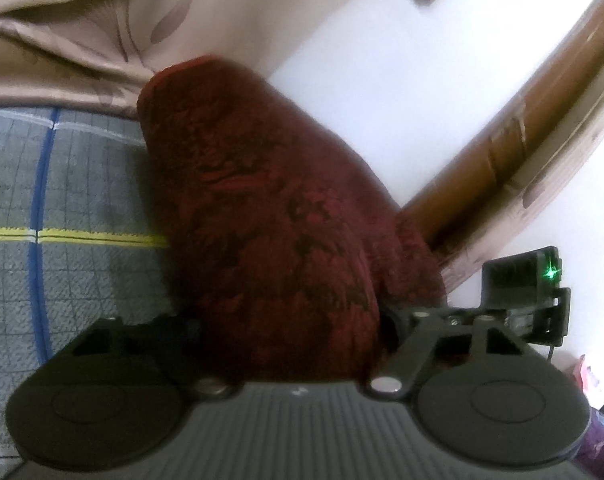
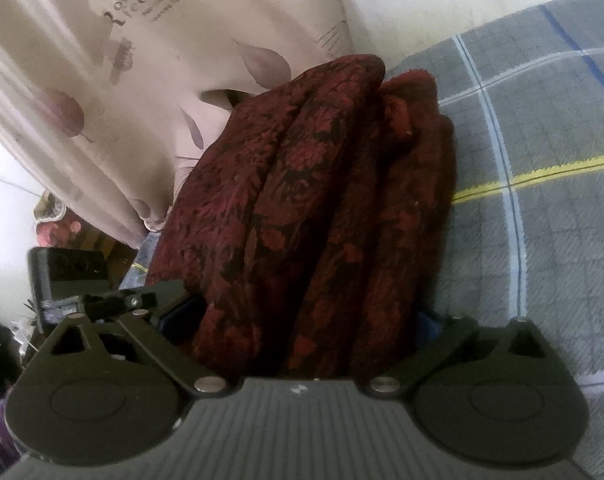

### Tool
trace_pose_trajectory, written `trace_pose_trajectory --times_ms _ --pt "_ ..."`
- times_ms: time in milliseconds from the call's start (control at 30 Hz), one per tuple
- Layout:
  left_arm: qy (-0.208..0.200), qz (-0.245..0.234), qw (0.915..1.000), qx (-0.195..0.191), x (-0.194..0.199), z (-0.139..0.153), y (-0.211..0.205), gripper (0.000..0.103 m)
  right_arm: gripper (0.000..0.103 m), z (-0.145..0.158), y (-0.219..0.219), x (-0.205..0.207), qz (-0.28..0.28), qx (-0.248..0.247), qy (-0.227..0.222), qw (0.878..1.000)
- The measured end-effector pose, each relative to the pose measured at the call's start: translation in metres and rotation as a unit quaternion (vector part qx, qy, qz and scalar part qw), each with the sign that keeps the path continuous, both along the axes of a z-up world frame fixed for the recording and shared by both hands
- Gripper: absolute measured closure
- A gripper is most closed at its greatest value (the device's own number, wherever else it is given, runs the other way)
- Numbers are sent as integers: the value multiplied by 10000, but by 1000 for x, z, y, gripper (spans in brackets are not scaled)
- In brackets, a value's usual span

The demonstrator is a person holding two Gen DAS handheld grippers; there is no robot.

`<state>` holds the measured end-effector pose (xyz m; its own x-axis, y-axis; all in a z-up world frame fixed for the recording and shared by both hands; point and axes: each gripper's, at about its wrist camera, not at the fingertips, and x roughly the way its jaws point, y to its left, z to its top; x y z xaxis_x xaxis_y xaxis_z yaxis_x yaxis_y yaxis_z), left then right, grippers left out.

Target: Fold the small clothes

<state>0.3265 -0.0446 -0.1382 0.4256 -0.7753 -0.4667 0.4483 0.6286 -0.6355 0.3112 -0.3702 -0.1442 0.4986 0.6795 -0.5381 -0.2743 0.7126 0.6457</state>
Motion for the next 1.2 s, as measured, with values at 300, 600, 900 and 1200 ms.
trace_pose_trajectory --times_ms 300,600,900,1200 --pt "-212 94 9995 208 -18 7 -2 44 28 6 5 -16 -88 16 -205 9998" --pt "-228 157 9995 118 -50 25 13 45 37 22 16 -46 57 24 -401 9992" --pt "-388 225 9988 200 -100 57 46 45 37 52 44 -92 216 168 -653 9975" --pt "-366 352 9979 396 -165 64 76 45 38 65 85 -160 398 96 -753 9963"
